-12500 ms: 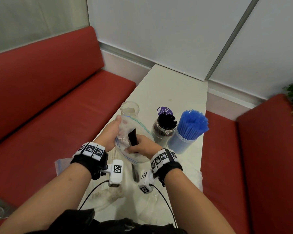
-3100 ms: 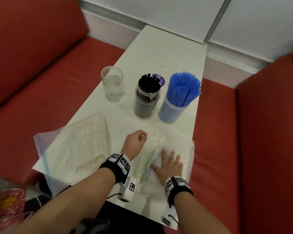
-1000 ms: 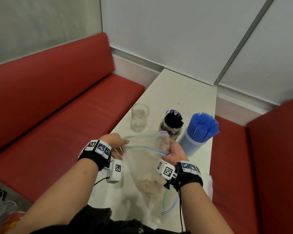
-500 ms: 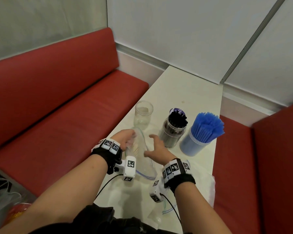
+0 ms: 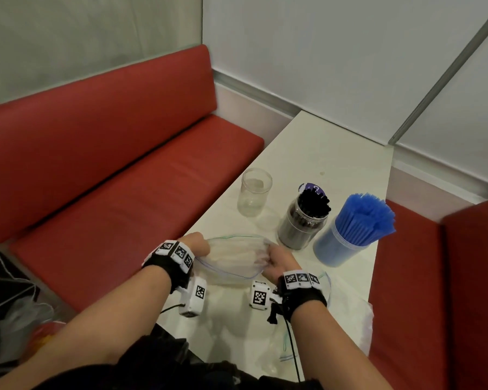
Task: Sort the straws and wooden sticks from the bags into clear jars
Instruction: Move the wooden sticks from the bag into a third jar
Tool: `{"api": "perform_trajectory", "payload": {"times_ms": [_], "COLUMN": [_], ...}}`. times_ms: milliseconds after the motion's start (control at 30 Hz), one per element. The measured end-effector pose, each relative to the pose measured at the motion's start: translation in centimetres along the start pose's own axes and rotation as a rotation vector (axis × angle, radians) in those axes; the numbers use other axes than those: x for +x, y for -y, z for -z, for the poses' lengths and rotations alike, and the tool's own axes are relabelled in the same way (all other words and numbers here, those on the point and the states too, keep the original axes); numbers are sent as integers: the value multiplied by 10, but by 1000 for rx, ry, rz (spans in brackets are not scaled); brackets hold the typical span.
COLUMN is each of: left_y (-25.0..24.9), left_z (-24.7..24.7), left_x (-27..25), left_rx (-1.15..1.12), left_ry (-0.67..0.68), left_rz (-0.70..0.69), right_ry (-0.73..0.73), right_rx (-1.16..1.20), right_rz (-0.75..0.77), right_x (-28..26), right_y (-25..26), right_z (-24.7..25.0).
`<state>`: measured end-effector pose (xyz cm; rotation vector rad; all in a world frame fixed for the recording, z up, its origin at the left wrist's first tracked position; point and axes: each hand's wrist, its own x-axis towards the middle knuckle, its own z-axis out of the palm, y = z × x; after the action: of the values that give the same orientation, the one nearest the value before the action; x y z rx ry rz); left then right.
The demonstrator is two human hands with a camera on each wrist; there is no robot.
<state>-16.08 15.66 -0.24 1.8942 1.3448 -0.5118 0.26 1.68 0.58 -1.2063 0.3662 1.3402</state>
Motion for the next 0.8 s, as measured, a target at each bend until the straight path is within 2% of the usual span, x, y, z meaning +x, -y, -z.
{"api": "perform_trajectory", "payload": {"times_ms": [67,133,200,267,367,433,500,533,567,600,633,667,700,733,767,800], "left_y": [12,19,20,18,8,4,0,-1,-2,-2,-2,-1,-2,-3,-5,-6], "left_z": [-8,-9,-13,-20,-22,-22,-22,-22,-22,-22,-24,-24,-25,-25,-26,-26], "left_x": [6,7,9,11,5,1,0,1,2,5,7,8,7,6,5,4], "left_rx": [-393,-765,-1021,-1213,-1308,-1324,-1343,-1345,-1341,-1306,-1244,-1173,-1120,-1095,-1110,-1165], "left_ry": [56,94,129,161,120,62,69,80,72,34,-24,-79,-100,-88,-56,-8], "left_rz": [77,115,168,228,208,179,129,114,110,112,112,90,48,-11,-68,-94], "right_ry": [-80,-144,-175,-237,-306,-353,-467,-509,-488,-382,-198,-1,156,236,232,165], "right_rx": [-274,-696,-1049,-1201,-1334,-1410,-1523,-1574,-1584,-1567,-1530,-1504,-1513,-1545,-1566,-1558], "right_rz": [78,208,250,232,212,278,460,628,840,1048,1179,1204,1134,1021,927,863], "right_x": [1,4,4,4,4,0,-7,-12,-17,-21,-24,-26,-27,-26,-22,-17], "right_y": [-2,-5,-9,-14,-23,-27,-30,-31,-33,-35,-38,-42,-46,-51,-54,-56], "right_z": [8,14,15,13,13,8,0,-5,-11,-18,-25,-31,-36,-41,-43,-42]}}
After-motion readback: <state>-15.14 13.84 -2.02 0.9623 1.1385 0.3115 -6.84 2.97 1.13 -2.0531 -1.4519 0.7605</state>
